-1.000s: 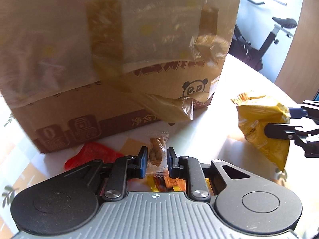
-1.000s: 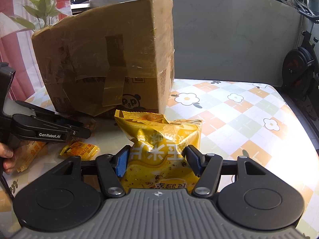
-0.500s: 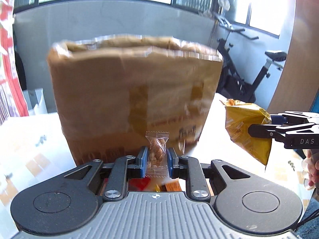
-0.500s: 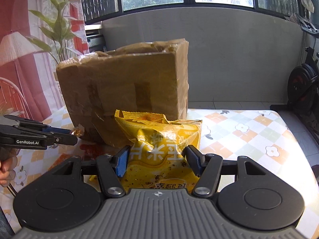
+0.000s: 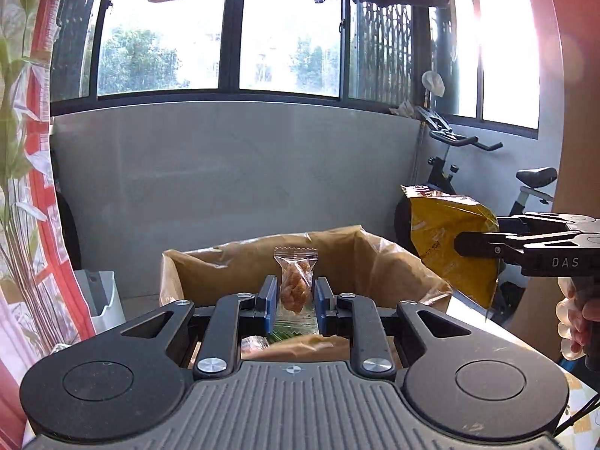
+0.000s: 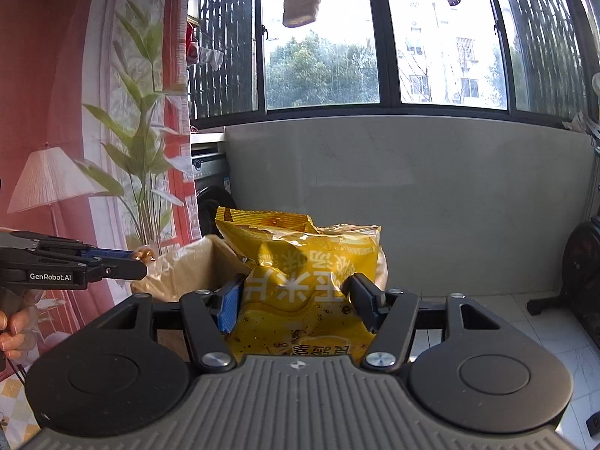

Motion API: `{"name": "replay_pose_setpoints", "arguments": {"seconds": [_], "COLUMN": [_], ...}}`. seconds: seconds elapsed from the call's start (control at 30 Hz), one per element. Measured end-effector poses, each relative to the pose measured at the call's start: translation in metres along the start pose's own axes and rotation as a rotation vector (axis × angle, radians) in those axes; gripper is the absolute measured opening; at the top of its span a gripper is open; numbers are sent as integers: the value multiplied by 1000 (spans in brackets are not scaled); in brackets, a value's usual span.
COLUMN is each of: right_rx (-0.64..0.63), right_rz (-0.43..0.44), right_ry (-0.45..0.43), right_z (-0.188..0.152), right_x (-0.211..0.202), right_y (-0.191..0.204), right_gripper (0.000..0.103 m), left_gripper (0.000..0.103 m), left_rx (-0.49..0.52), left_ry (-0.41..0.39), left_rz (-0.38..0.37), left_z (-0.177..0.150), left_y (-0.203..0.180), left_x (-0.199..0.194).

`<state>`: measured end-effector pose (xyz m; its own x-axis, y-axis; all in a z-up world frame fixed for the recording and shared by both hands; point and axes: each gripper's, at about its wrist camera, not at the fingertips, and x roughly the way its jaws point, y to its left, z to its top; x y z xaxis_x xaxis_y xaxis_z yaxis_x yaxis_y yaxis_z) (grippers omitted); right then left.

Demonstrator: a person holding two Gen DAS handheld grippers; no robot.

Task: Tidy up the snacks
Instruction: 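Carry candy packet and yellow chip bag over the box with both tools, then open both tools to drop candy packet and chip bag into the box, then withdraw both open tools from the box back toward the table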

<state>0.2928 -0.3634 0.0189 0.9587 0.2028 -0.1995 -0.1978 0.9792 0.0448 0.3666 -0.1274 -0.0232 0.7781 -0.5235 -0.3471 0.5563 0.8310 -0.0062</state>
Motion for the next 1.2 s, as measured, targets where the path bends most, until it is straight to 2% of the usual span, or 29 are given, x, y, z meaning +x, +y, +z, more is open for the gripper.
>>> {"name": "replay_pose_setpoints", "arguments": {"seconds": [0.13,0.17,0.3,0.5,0.53,0.57,0.6,0.67,0.73,0.83,1.2], "right_rx": [-2,0,-43,-112,-132,-137,-133,-132,-138,-131,-95], "right_rz": [6,10,6,4,2,4,10,5,-9,-13,-24], "right_ry": [17,28,79,161,169,175,182,183,169,161,146], "right_z": [11,11,6,-9,-10,-11,-10,-9,-7,-6,-8], "right_x": [46,58,98,128,127,126,125,122,115,104,58], "right_y": [0,0,4,9,12,13,13,14,13,12,14], "right_gripper": [62,62,62,64,64,65,66,71,77,80,80], "left_gripper": [22,22,22,23,23,30,43,53,54,56,58], "left_rx": [-13,-20,-35,-63,-69,-73,-75,-78,-74,-70,-49], "left_ry": [18,26,58,104,106,111,117,112,108,103,101], "left_rz": [38,50,81,127,126,120,116,120,122,120,94], "left_z": [6,11,14,6,4,4,3,2,4,5,5], "left_y": [7,17,26,37,37,37,38,40,39,40,25], "left_x": [28,22,46,66,66,65,63,59,54,48,12]}}
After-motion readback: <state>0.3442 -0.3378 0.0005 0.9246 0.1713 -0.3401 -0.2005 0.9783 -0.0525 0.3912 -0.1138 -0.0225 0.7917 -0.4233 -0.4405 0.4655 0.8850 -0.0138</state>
